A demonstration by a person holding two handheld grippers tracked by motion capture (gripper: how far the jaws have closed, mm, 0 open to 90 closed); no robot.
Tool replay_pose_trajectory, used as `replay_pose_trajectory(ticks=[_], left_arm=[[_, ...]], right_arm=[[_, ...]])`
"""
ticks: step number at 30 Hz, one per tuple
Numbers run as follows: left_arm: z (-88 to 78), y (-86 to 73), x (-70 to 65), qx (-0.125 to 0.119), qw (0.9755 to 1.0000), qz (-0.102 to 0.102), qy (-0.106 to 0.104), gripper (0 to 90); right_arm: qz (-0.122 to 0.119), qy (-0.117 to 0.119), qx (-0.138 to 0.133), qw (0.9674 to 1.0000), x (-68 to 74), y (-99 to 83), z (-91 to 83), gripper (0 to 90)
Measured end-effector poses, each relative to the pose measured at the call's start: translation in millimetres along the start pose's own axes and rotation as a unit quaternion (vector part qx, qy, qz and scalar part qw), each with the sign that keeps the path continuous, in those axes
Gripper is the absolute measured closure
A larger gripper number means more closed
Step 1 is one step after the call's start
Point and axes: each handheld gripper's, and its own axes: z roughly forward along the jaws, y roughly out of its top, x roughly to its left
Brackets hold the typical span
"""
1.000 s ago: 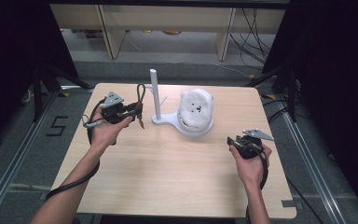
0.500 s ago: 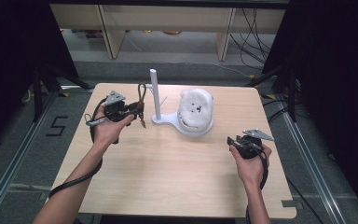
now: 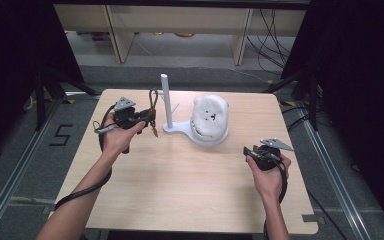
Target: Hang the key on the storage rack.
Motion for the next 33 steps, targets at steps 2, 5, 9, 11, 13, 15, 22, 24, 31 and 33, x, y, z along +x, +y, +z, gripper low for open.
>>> replay_pose_trajectory(ticks=[2, 5, 9, 11, 13, 15, 22, 24, 31, 33], left_arm=[[0.8, 0.1, 0.1, 0.001, 1.0, -0.003, 0.0, 67.4], [2.5, 0.2, 0.3, 0.002, 1.0, -0.005, -0.001, 67.3], [4.2, -0.2, 0.3, 0.004, 1.0, -0.007, -0.002, 67.3], [4.9, -0.4, 0.2, 0.005, 1.0, -0.008, -0.001, 67.3], [6.0, -0.8, 0.0, 0.006, 1.0, -0.007, -0.002, 67.3], [6.9, -1.1, -0.5, 0.008, 0.9999, -0.007, -0.003, 67.2], [11.6, -2.5, -1.9, 0.01, 0.9999, -0.006, -0.003, 67.1], [12.8, -2.7, -2.2, 0.012, 0.9999, -0.005, -0.003, 67.1], [17.9, -4.0, -3.5, 0.014, 0.9999, 0.0, 0.001, 66.8], [19.1, -3.8, -3.5, 0.016, 0.9999, 0.004, 0.002, 66.7]], right_arm=[[0.0, 0.0, 0.0, 1.0, -0.1, 0.0, 0.0, 58.7], [0.0, 0.002, 0.001, 1.0, -0.1, -0.1, 0.0, 58.7], [-0.004, 0.002, 0.004, 1.0, -0.6, -0.1, -0.3, 58.7], [-0.001, 0.002, 0.003, 1.0, -0.2, -0.2, -0.1, 58.7], [0.001, 0.0, 0.0, 1.0, -0.1, -0.2, 0.1, 58.7], [0.001, -0.001, 0.0, 1.0, -0.3, -0.2, -0.1, 58.7], [0.0, -0.001, 0.0, 1.0, -0.6, -0.4, -0.2, 58.6], [0.0, -0.001, 0.0, 1.0, -0.6, -0.4, -0.1, 58.6], [0.0, 0.0, 0.0, 1.0, -0.3, -0.6, 0.0, 58.4], [-0.001, 0.0, 0.002, 1.0, -0.5, -0.4, -0.3, 58.4]])
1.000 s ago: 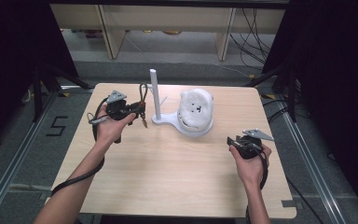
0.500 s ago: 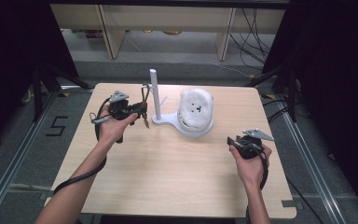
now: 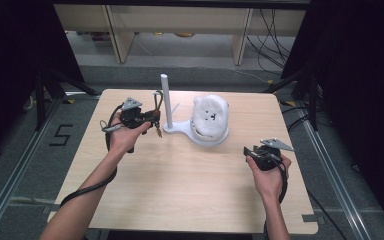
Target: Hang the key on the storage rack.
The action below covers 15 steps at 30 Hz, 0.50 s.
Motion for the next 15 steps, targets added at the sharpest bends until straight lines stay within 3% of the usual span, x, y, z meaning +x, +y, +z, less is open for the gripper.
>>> replay_pose_trajectory(ticks=[15], left_arm=[[6.9, -0.8, -1.3, 0.005, 0.9999, 0.012, 0.009, 65.8]], right_arm=[[-0.004, 0.003, 0.002, 1.0, -0.3, -0.3, -0.1, 58.3]])
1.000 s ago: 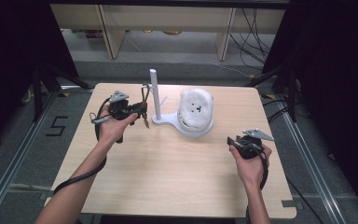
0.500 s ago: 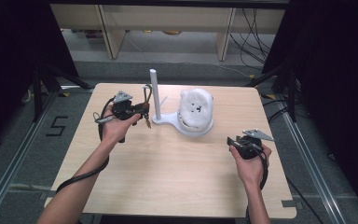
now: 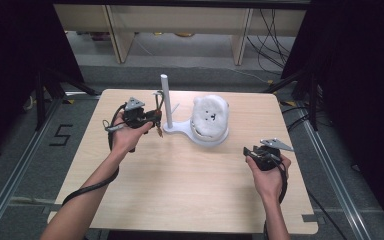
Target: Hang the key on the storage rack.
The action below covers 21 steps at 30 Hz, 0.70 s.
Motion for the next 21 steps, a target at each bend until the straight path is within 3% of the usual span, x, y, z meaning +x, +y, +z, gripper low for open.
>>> replay_pose_trajectory(ticks=[9, 10, 11, 21], left_arm=[[-3.1, -5.8, 0.4, 0.011, 0.9999, 0.003, 0.005, 56.0], [-4.7, -6.6, 0.8, 0.017, 0.9998, 0.007, 0.005, 54.9], [-5.9, -7.8, 0.9, 0.017, 0.9998, 0.008, 0.005, 53.4], [-28.5, -20.8, 5.5, 0.028, 0.9986, 0.038, 0.025, 39.7]], right_arm=[[0.002, -0.003, 0.0, 1.0, -0.1, 0.2, -0.4, 58.2], [0.004, -0.006, 0.007, 0.9999, 0.3, 0.5, -1.9, 58.2], [-0.016, -0.002, -0.004, 0.9999, -3.1, 0.6, 0.0, 58.2], [-0.015, 0.001, -0.007, 0.9999, -3.7, 0.8, 0.1, 57.9]])
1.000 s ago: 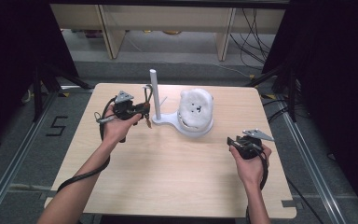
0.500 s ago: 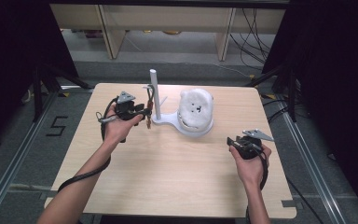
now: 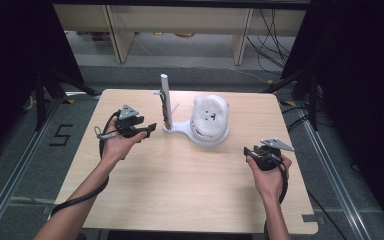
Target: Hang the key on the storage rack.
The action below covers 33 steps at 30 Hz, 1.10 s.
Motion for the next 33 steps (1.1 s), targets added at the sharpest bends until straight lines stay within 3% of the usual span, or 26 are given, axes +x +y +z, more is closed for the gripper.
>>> replay_pose_trajectory(ticks=[16, 22, 23, 33], left_arm=[[-37.3, -30.4, 5.2, -0.014, 0.9998, 0.001, 0.015, 36.7], [-51.2, -45.7, 3.6, -0.025, 0.9995, -0.006, 0.019, 36.5], [-53.7, -48.2, 3.0, -0.024, 0.9995, -0.005, 0.022, 36.5], [-69.0, -82.6, 1.5, -0.021, 0.9991, -0.011, 0.035, 36.3]], right_arm=[[0.002, -0.002, 0.002, 1.0, 1.2, -0.2, -0.1, 57.5], [-0.001, -0.005, 0.008, 1.0, 1.1, -0.3, -0.5, 57.4], [0.0, 0.004, 0.002, 1.0, 0.7, -0.7, 0.9, 57.4], [0.001, 0.002, 0.002, 1.0, 1.2, -1.4, 1.5, 57.2]])
